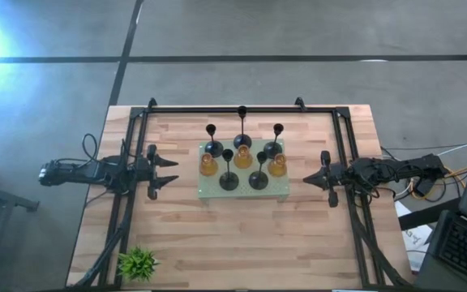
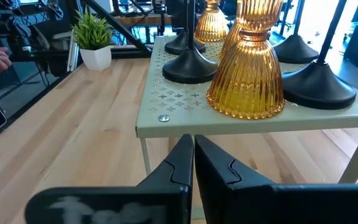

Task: Pick & Place candle stick holders
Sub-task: Return to Home Position

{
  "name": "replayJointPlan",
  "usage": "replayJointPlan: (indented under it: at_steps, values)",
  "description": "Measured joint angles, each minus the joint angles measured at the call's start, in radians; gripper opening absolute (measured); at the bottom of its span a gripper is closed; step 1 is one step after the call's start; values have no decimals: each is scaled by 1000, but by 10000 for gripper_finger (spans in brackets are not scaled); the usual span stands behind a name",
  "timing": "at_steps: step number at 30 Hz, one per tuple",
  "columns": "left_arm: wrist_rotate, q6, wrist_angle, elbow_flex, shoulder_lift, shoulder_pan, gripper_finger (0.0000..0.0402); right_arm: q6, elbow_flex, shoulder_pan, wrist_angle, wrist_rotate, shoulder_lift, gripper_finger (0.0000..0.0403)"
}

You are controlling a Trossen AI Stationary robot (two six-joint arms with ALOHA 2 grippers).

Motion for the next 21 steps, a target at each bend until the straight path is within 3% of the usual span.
replayJointPlan:
  at_steps: [21]
  values:
    - [0, 8, 1, 0, 0, 0, 225, 0, 0, 0, 0, 0, 0, 9]
